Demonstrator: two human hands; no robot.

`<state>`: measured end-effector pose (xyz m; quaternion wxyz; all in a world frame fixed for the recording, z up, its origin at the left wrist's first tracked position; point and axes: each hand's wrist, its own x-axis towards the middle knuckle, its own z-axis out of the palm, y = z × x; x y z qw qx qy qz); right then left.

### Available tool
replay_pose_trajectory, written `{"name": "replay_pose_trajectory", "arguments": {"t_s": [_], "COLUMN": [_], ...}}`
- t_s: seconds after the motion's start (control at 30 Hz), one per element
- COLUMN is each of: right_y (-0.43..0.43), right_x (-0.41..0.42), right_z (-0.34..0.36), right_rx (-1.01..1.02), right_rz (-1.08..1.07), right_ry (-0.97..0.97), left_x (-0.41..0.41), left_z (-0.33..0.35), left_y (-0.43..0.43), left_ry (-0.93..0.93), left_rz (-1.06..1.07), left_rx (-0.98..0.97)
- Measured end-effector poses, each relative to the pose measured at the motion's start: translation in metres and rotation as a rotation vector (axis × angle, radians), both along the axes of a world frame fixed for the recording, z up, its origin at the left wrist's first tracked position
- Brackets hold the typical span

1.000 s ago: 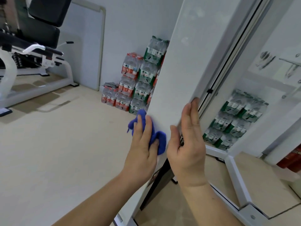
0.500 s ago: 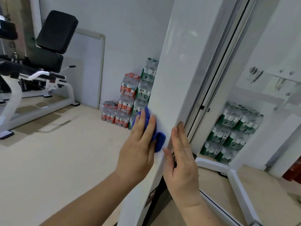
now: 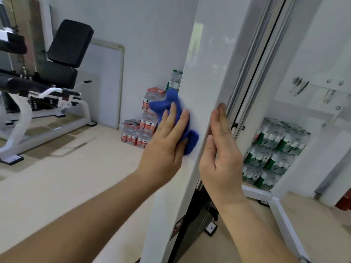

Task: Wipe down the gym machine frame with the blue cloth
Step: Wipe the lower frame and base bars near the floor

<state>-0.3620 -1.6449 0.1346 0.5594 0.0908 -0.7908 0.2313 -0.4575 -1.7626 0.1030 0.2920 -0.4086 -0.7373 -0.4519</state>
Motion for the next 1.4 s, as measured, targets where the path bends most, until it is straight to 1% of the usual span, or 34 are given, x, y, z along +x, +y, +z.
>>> {"name": "replay_pose_trajectory", "arguments": {"t_s": [0.07,0.1,0.17,0.27,0.33,0.4,0.5,0.57,0.63,0.7,0.8,0.9,1.0,1.07,1.13,1.2,1.27,1.37,1.4], "right_y": [-0.001,-0.002,-0.003,-0.003,-0.001,0.0,-0.004,-0.005,-0.005,-0.006,-0.013,-0.019,-0.019,-0.02,-0.025,-0.032,-0.043,-0.056,-0.057], "right_x": [-0.002,-0.004,-0.006,-0.009,-0.009,-0.008,-0.004,-0.001,0.002,0.0,-0.008,-0.003,0.008,0.013,0.018,0.02,0.02,0.027,0.031], "right_z": [0.0,0.0,-0.002,-0.006,-0.005,-0.004,-0.002,0.003,0.018,0.043,0.079,0.089,0.097,0.107,0.126,0.152,0.182,0.217,0.226], "right_rx": [0.005,0.012,0.029,0.047,0.059,0.059,0.025,0.002,-0.014,-0.042,-0.069,-0.121,-0.165,-0.179,-0.22,-0.248,-0.276,-0.342,-0.357], "right_rz": [-0.014,-0.027,-0.042,-0.04,-0.042,-0.055,-0.056,-0.062,-0.083,-0.088,-0.1,-0.154,-0.143,-0.126,-0.104,-0.099,-0.099,-0.116,-0.121], "right_ry": [0.003,-0.001,-0.003,0.008,0.018,0.01,0.004,0.025,0.039,0.034,-0.029,-0.094,-0.138,-0.197,-0.227,-0.269,-0.281,-0.279,-0.292], "left_x": [-0.006,-0.004,0.009,0.039,0.04,0.025,0.006,0.001,0.004,0.012,0.021,0.012,-0.003,-0.003,0.006,0.016,0.022,0.019,0.017], "left_z": [0.025,0.021,-0.021,-0.098,-0.106,-0.074,0.007,0.038,0.035,0.008,-0.014,0.027,0.076,0.073,0.057,0.058,0.095,0.173,0.184], "left_y": [0.001,0.003,0.011,0.012,0.006,0.003,0.004,0.01,0.014,0.016,0.012,0.012,0.01,0.008,0.002,0.0,0.006,0.017,0.018], "left_ry": [-0.009,-0.014,-0.064,-0.163,-0.178,-0.138,-0.051,-0.011,-0.019,-0.064,-0.105,-0.1,-0.068,-0.074,-0.118,-0.163,-0.171,-0.102,-0.087], "left_rz": [-0.032,-0.034,-0.015,0.0,0.006,0.018,0.01,-0.007,-0.007,-0.001,0.008,-0.017,-0.066,-0.057,-0.026,-0.004,-0.023,-0.046,-0.053], "left_rx": [0.045,0.063,0.078,0.019,-0.026,-0.01,0.078,0.095,0.108,0.097,0.043,0.061,0.117,0.108,0.055,-0.002,0.003,0.077,0.086]}}
